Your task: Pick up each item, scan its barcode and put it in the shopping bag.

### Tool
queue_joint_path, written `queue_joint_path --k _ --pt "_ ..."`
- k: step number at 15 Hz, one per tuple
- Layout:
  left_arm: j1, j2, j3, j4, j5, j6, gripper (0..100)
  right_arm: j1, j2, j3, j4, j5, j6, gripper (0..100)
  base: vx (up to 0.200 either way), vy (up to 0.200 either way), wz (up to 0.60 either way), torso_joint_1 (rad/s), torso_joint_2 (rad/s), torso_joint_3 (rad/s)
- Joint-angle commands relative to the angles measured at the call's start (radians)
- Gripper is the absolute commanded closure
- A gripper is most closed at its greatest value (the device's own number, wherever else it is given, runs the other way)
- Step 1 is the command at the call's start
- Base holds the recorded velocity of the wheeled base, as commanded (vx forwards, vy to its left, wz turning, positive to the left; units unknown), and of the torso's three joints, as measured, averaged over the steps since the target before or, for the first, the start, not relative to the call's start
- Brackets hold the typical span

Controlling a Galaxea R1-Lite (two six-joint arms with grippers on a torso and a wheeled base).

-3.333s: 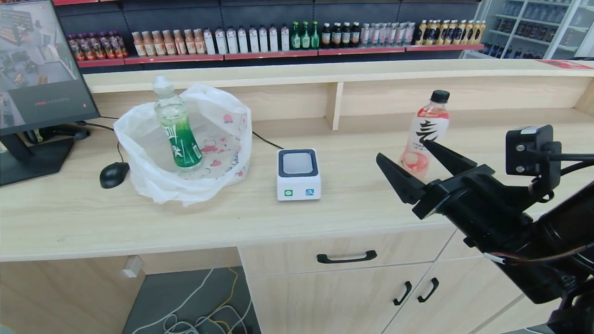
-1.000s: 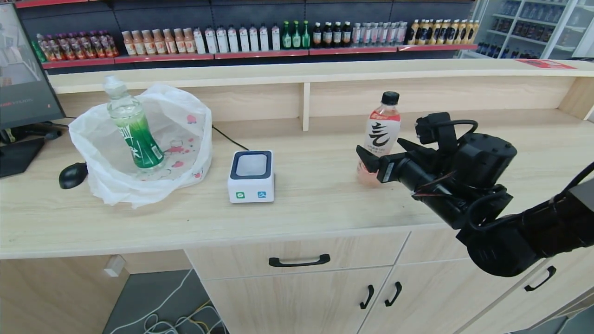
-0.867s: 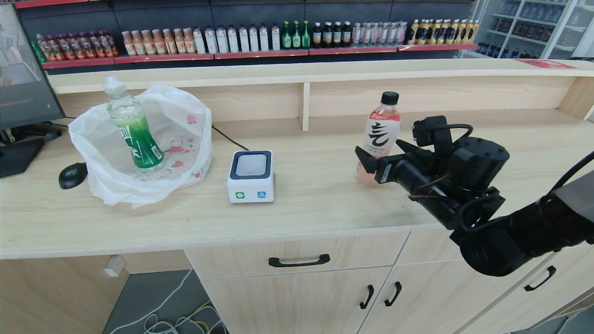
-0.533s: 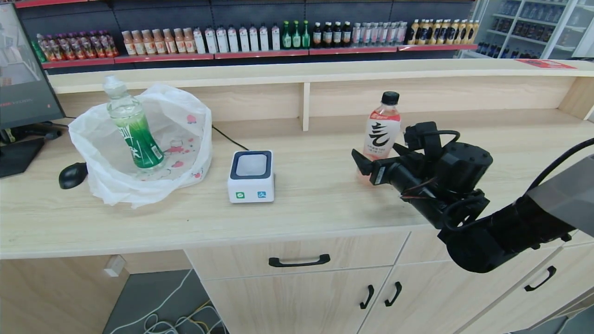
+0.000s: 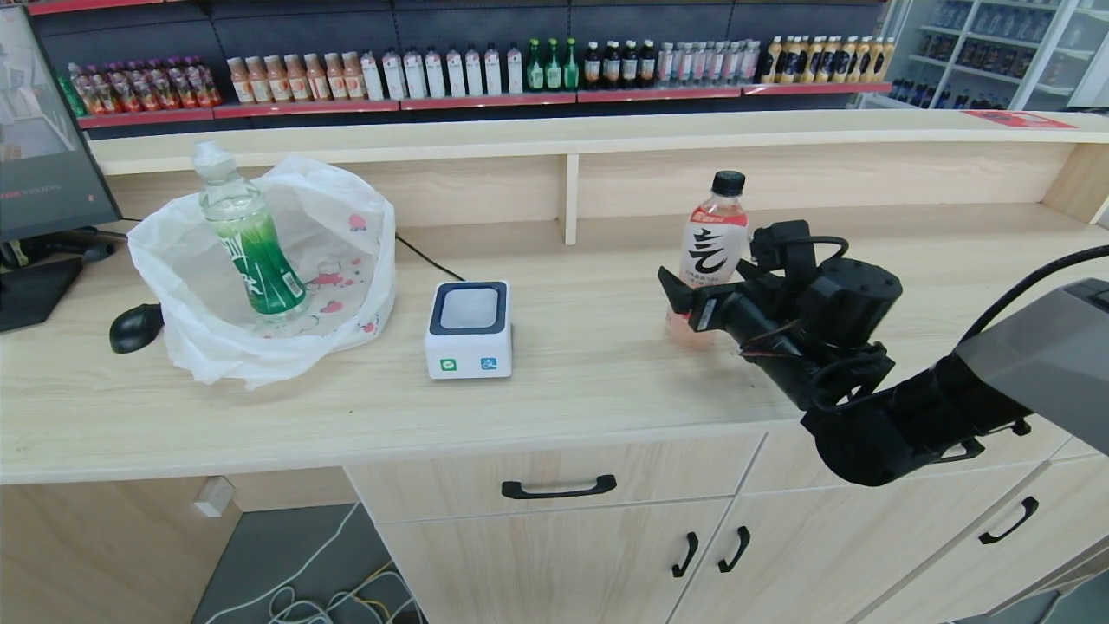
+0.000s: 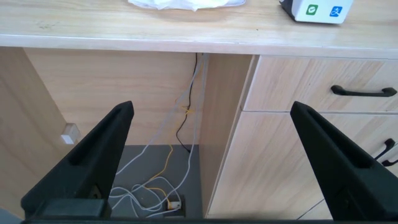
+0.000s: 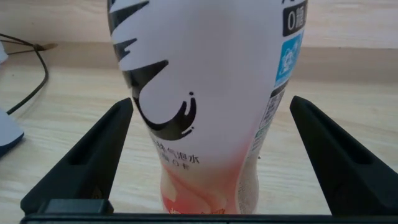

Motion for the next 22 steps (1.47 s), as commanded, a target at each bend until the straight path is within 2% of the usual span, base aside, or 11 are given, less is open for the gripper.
queue_joint_path --k 1,9,10,22 --pt "0.000 0.000 0.000 0.000 0.000 0.000 0 -0.004 0.026 -0.036 0.003 0.000 0.000 0 0.000 0.000 0.00 0.000 0.00 0.000" --pt "0.000 0.000 0.000 0.000 0.000 0.000 0 -0.005 0.035 -0.058 0.023 0.002 0.000 0 0.000 0.000 0.00 0.000 0.00 0.000" --pt "0.000 0.000 0.000 0.000 0.000 0.000 0 -0.005 0.035 -0.058 0.023 0.002 0.000 100 0.000 0.000 0.00 0.000 0.00 0.000" --pt "0.000 0.000 0.000 0.000 0.000 0.000 0 -0.020 -0.036 -0.053 0.025 0.045 -0.002 100 0.000 0.000 0.00 0.000 0.00 0.000"
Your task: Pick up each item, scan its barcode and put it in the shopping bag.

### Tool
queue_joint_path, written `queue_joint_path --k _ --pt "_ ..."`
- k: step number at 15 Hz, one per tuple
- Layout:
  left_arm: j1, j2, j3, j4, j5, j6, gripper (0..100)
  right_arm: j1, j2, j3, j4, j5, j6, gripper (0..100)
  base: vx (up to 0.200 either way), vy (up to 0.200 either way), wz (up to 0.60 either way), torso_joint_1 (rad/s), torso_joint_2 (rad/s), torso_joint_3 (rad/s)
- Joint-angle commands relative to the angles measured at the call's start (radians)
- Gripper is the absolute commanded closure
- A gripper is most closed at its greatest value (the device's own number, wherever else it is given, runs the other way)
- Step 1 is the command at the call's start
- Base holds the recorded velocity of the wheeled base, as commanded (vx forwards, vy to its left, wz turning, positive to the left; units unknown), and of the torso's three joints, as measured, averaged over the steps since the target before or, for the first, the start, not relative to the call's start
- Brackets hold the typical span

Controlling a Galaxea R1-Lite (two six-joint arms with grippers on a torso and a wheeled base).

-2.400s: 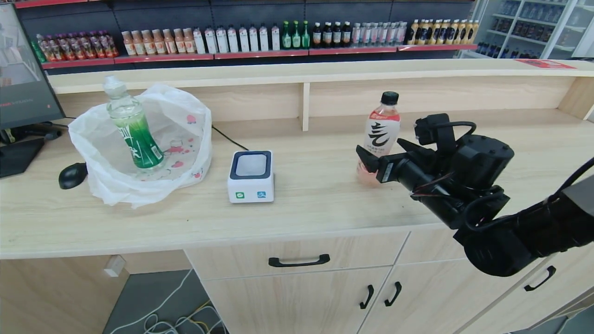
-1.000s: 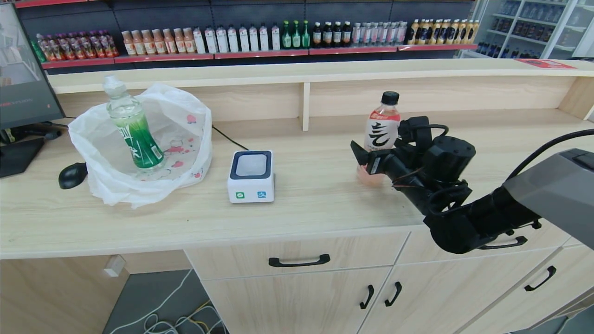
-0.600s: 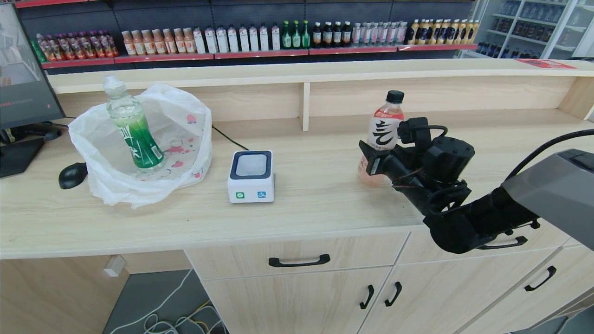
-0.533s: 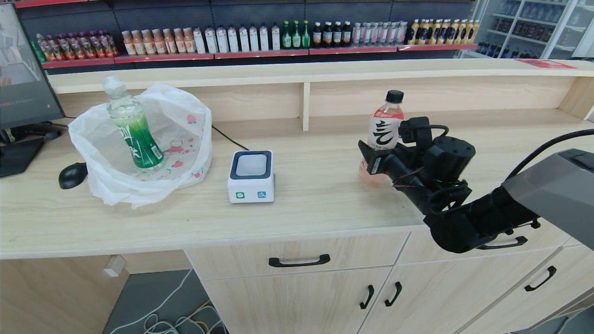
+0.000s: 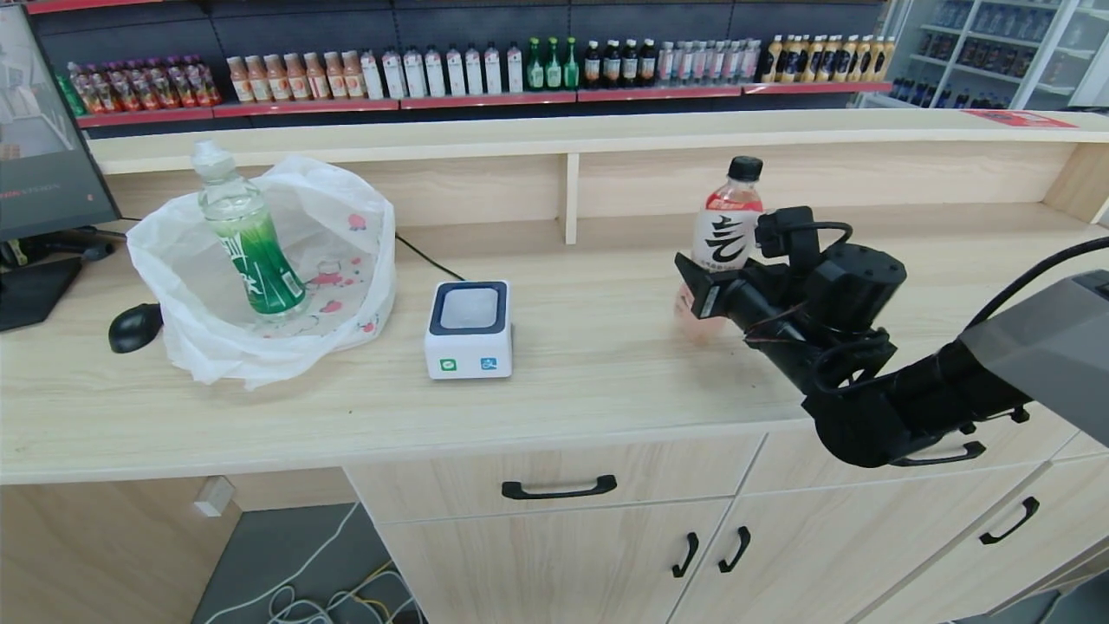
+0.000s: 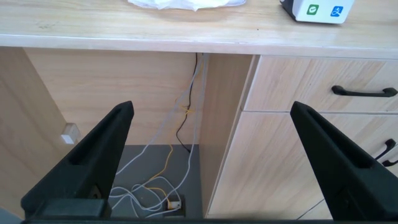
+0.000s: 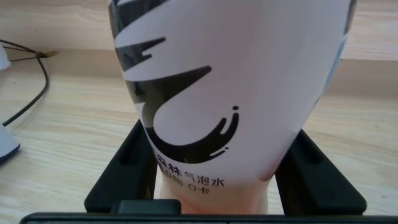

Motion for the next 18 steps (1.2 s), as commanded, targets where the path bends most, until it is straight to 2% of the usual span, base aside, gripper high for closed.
queue_joint_path --k 1,4,6,11,14,18 --pt "0.000 0.000 0.000 0.000 0.000 0.000 0 0.002 -0.054 0.003 0.001 0.000 -0.001 100 0.000 0.000 0.00 0.000 0.00 0.000" --pt "0.000 0.000 0.000 0.000 0.000 0.000 0 0.019 -0.200 0.061 0.088 -0.001 -0.021 100 0.000 0.000 0.00 0.000 0.00 0.000" --pt "0.000 0.000 0.000 0.000 0.000 0.000 0 0.037 -0.297 0.121 0.099 -0.001 -0.050 100 0.000 0.000 0.00 0.000 0.00 0.000" --pt "0.000 0.000 0.000 0.000 0.000 0.000 0 0.065 -0.607 0.452 0.099 -0.004 -0.076 100 0.000 0.000 0.00 0.000 0.00 0.000" --pt "0.000 0.000 0.000 0.000 0.000 0.000 0 0.080 -0.775 0.622 0.099 0.014 -0.027 100 0.000 0.000 0.00 0.000 0.00 0.000" --pt "-0.002 0.000 0.000 0.000 0.000 0.000 0 0.142 -0.887 0.710 0.099 0.042 0.027 100 0.000 0.000 0.00 0.000 0.00 0.000"
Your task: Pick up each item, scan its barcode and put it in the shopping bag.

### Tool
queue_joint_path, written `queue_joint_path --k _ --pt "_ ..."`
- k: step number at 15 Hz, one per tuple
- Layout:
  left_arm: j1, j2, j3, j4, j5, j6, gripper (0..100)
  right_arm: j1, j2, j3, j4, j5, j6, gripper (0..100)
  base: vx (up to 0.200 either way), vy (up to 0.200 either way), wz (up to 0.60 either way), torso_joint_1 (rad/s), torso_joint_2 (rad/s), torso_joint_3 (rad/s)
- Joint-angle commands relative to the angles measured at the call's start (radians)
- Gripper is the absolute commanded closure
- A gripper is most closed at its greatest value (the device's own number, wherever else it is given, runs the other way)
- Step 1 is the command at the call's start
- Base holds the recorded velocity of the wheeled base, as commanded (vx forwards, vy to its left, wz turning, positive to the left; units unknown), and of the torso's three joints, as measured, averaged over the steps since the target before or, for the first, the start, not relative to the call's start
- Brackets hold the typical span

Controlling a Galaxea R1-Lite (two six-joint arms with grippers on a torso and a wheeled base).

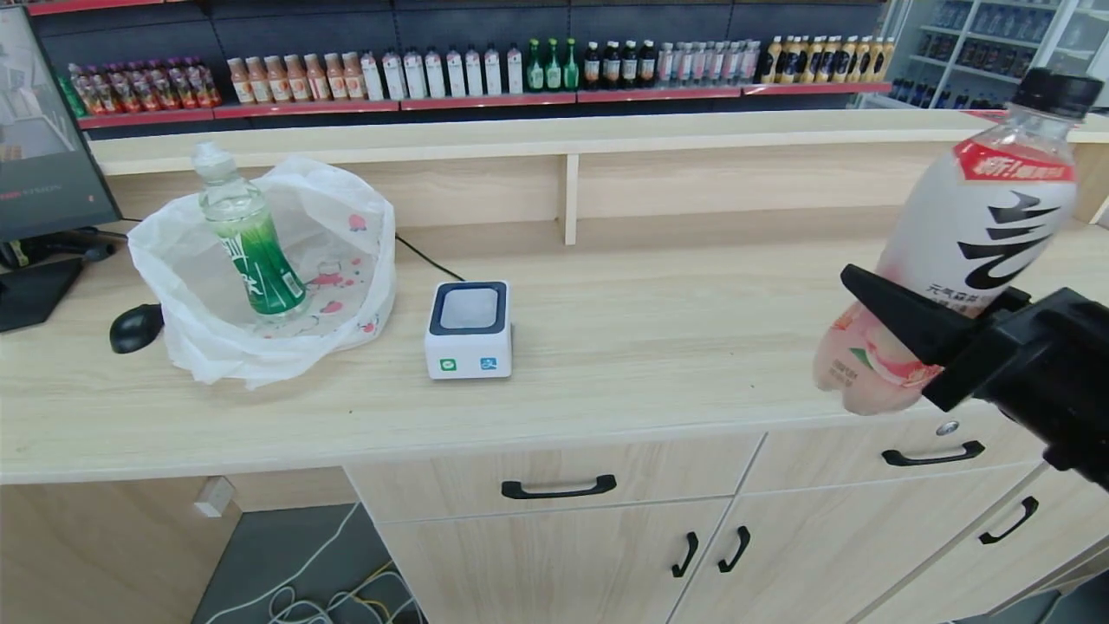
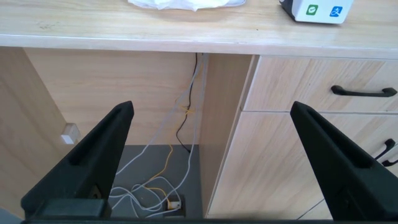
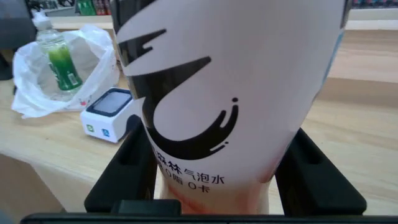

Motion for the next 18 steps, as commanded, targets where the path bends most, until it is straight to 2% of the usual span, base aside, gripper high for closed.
queue_joint_path --k 1,4,8,18 --pt "0.000 0.000 0.000 0.000 0.000 0.000 0 0.030 -0.074 0.037 0.000 0.002 0.006 100 0.000 0.000 0.00 0.000 0.00 0.000" --pt "0.000 0.000 0.000 0.000 0.000 0.000 0 0.123 -0.080 0.046 0.000 -0.007 -0.011 100 0.000 0.000 0.00 0.000 0.00 0.000" --pt "0.000 0.000 0.000 0.000 0.000 0.000 0 0.177 -0.077 0.046 0.000 -0.005 -0.086 100 0.000 0.000 0.00 0.000 0.00 0.000" --pt "0.000 0.000 0.000 0.000 0.000 0.000 0 0.399 -0.068 0.062 0.000 -0.007 -0.522 100 0.000 0.000 0.00 0.000 0.00 0.000"
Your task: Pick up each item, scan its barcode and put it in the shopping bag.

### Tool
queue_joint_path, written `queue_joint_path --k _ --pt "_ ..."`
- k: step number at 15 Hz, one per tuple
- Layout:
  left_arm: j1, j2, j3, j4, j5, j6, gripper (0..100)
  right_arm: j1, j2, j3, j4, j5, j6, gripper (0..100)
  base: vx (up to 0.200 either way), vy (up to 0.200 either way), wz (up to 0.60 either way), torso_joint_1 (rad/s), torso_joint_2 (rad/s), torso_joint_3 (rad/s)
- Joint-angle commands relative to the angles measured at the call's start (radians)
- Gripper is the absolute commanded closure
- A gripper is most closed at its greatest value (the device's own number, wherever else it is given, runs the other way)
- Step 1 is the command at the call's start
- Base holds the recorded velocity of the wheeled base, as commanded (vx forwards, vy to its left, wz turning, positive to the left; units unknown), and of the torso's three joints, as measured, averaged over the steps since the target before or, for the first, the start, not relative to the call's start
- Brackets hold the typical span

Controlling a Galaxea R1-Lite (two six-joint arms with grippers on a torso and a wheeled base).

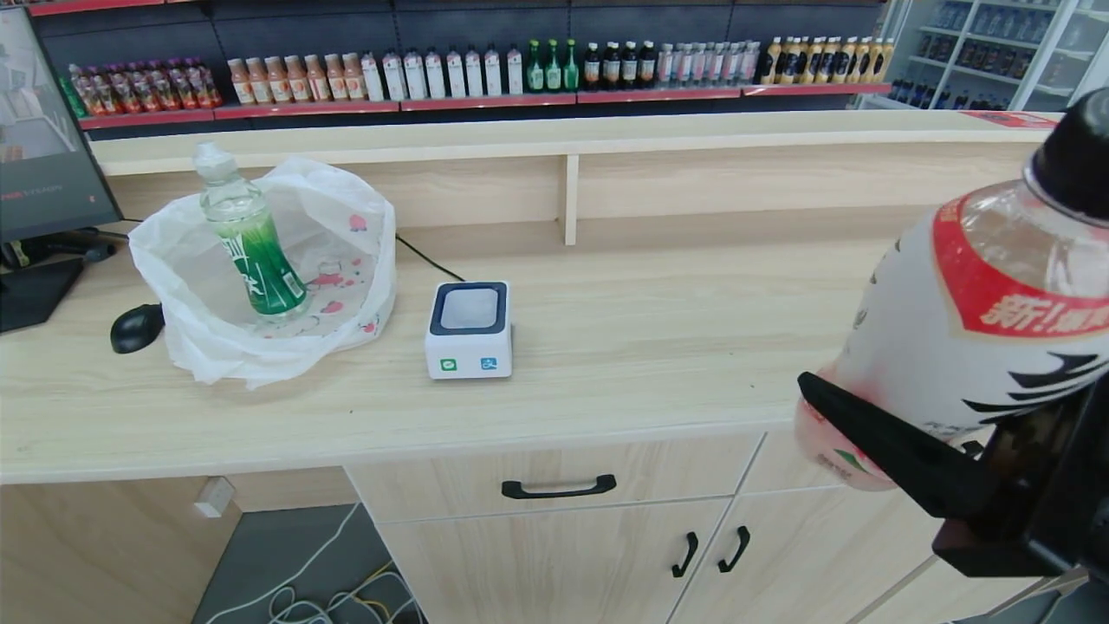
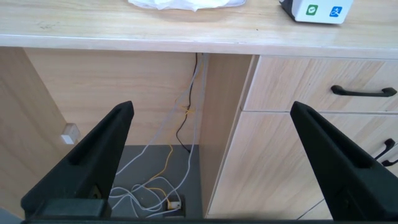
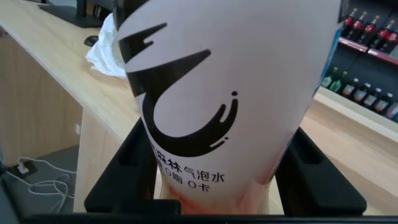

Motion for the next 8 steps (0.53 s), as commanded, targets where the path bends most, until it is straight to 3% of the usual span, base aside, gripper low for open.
queue_joint_path --k 1,8 --pt "0.000 0.000 0.000 0.000 0.000 0.000 0 0.061 0.037 0.002 0.000 0.000 -0.061 100 0.000 0.000 0.00 0.000 0.00 0.000" --pt "0.000 0.000 0.000 0.000 0.000 0.000 0 0.127 0.186 0.011 -0.009 0.006 -0.302 100 0.000 0.000 0.00 0.000 0.00 0.000"
